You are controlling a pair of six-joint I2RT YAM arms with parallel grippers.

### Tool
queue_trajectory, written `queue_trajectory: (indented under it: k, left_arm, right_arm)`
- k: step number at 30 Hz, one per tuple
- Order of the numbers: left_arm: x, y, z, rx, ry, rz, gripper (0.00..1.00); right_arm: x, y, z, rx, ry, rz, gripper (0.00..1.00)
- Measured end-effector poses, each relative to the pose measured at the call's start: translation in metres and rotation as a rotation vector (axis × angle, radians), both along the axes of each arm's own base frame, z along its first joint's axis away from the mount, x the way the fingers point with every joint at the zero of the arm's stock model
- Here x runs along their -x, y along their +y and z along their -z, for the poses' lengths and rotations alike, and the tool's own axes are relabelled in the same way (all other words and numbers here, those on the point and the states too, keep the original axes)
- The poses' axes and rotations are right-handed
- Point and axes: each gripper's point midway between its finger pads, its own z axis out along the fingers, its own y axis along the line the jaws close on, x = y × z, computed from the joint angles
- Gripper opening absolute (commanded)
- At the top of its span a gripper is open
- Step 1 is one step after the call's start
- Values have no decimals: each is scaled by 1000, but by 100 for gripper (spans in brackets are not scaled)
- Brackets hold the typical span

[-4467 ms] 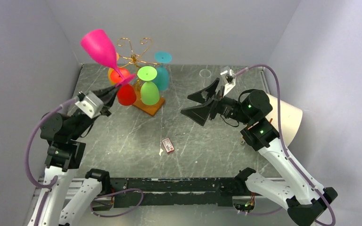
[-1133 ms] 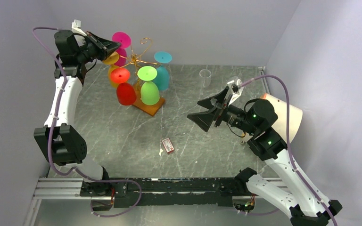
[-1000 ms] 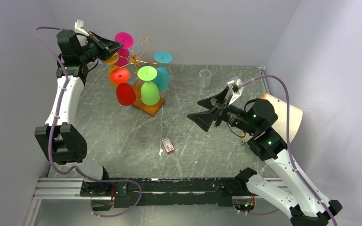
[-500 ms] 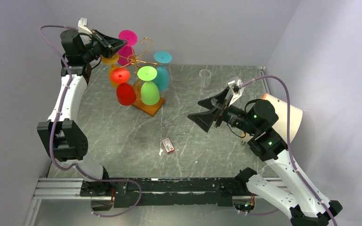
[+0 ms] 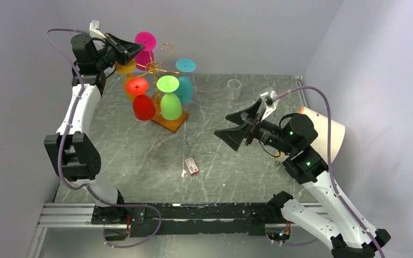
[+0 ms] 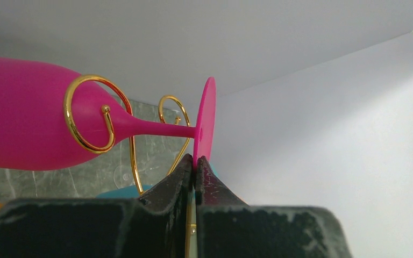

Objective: Place the wine glass upside down on the wine glass rack

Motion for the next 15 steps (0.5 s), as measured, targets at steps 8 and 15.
queue_trajectory:
  k: [8, 15]
  left_arm:
    - [-7, 4, 2, -4, -6, -30, 7]
    - [-10, 7, 1, -5, -15, -55, 7]
  right_arm:
    - [1, 0, -1, -1, -2, 0, 100]
    - [1, -1, 0, 3, -7, 1, 100]
